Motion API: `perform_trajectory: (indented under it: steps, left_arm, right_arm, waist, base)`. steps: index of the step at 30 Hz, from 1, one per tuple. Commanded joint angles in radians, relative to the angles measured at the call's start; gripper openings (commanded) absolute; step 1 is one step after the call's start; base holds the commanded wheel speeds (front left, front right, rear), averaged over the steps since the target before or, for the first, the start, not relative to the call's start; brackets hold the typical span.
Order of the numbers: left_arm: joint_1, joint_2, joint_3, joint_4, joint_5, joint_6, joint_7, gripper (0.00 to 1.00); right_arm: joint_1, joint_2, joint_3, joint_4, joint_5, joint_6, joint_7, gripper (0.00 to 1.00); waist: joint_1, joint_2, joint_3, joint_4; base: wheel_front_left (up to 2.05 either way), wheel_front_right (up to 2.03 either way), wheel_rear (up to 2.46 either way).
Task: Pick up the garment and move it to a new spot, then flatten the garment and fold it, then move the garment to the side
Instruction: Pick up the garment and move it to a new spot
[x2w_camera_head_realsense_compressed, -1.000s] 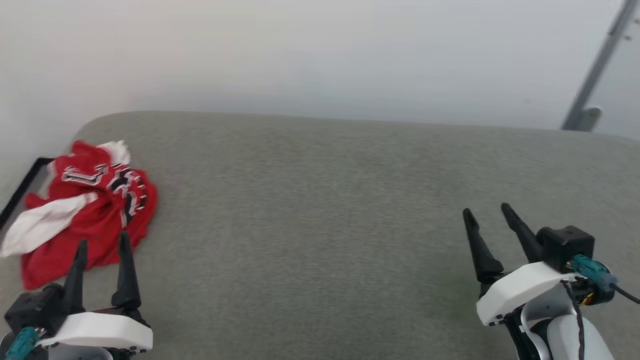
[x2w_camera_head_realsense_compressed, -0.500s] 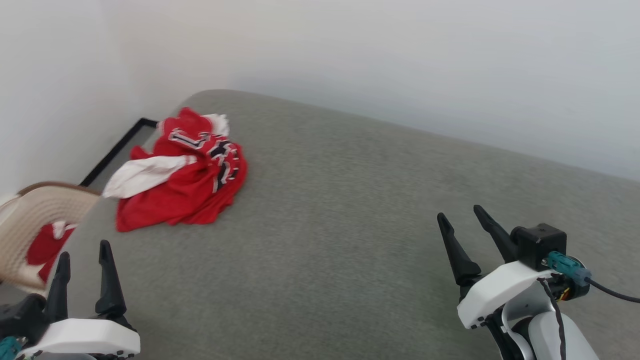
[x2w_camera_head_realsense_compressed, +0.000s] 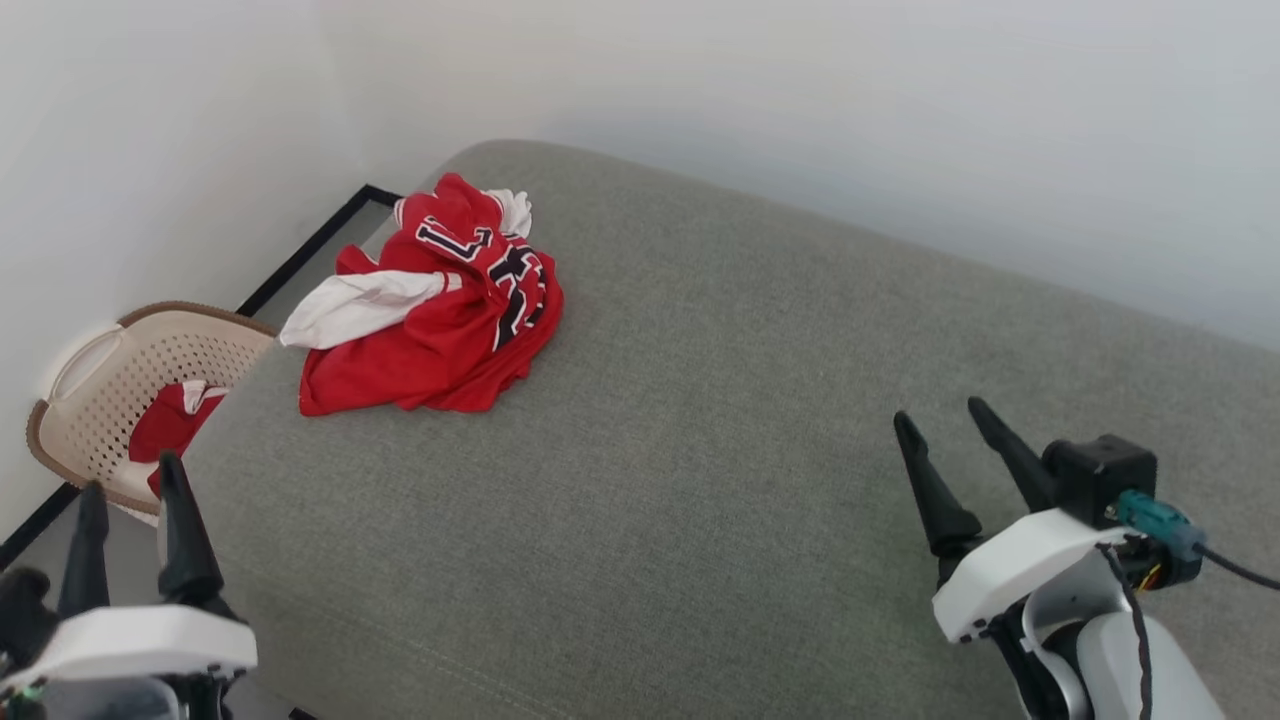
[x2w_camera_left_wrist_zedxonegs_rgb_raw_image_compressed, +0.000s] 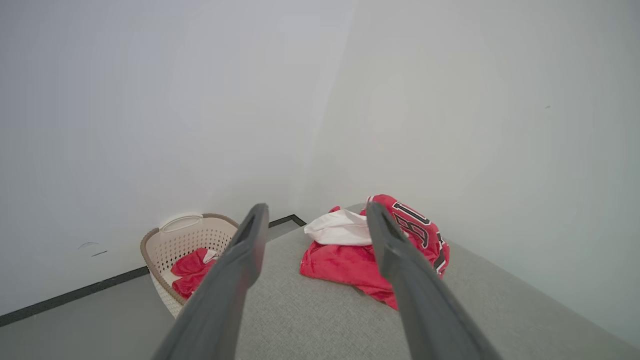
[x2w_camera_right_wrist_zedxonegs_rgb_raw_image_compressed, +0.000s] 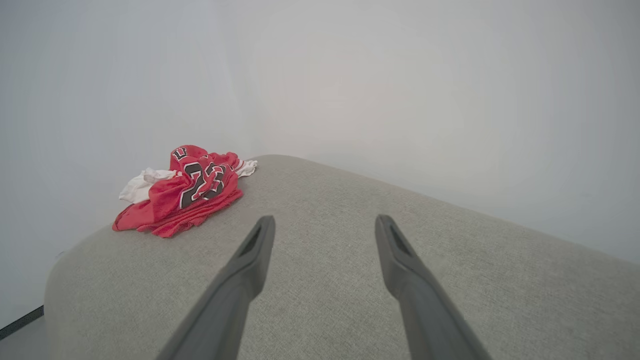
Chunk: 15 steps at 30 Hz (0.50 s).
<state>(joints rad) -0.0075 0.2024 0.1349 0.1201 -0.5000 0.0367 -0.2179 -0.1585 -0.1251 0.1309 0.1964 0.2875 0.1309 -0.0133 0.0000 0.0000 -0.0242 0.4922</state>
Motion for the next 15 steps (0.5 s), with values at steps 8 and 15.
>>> perform_trajectory:
  steps: [8, 15]
  left_arm:
    - [-0.158, 0.015, -0.019, 0.086, -0.003, -0.020, -0.013, 1.00]
    - [-0.363, 0.061, -0.027, 0.251, -0.027, -0.072, -0.017, 1.00]
  right_arm:
    - [-0.046, -0.021, -0.022, -0.050, -0.025, 0.000, 0.034, 1.00]
    - [-0.097, -0.038, -0.025, -0.116, -0.052, 0.000, 0.075, 1.00]
  waist:
    - [0.0000, 0.0000, 0.092, -0.042]
    - [0.0000, 0.0000, 0.199, -0.095]
  base:
    - [0.00, 0.00, 0.00]
    - [0.00, 0.00, 0.00]
